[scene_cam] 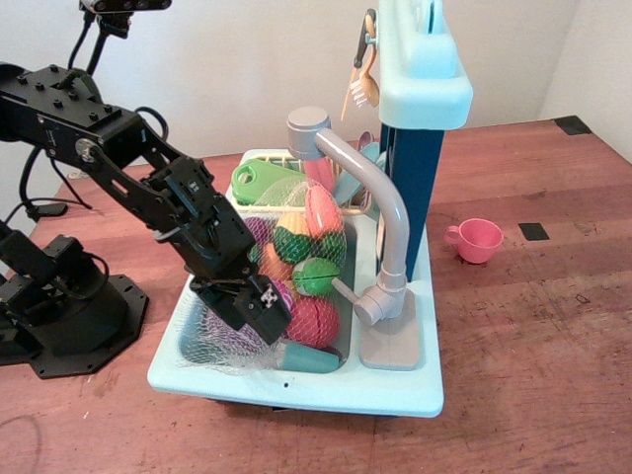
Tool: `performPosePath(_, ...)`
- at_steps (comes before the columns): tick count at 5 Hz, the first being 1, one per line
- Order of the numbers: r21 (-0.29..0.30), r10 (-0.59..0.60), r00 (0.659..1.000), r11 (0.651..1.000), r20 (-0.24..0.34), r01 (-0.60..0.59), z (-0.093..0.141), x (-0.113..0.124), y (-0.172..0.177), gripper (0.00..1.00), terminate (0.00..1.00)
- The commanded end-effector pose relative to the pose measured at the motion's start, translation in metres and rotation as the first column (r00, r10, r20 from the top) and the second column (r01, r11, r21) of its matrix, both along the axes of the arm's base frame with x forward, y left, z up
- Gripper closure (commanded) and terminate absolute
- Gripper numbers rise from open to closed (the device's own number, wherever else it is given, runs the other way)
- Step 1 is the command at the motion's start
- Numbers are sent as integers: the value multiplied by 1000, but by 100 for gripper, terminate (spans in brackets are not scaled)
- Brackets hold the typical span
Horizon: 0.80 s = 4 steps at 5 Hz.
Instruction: Turn lever vertical to front
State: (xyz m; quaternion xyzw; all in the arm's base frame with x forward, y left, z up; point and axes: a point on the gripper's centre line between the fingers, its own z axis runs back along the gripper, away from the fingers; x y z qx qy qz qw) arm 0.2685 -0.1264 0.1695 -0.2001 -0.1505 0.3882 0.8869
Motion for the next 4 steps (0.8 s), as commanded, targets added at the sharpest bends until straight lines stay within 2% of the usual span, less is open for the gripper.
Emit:
performPosePath(1,-15,-4,999,1000,52,5,15,5,-1,0,0)
performPosePath(3,-15,-4,999,1000,52,5,15,5,-1,0,0)
performPosePath(4,-15,-4,999,1000,52,5,15,5,-1,0,100)
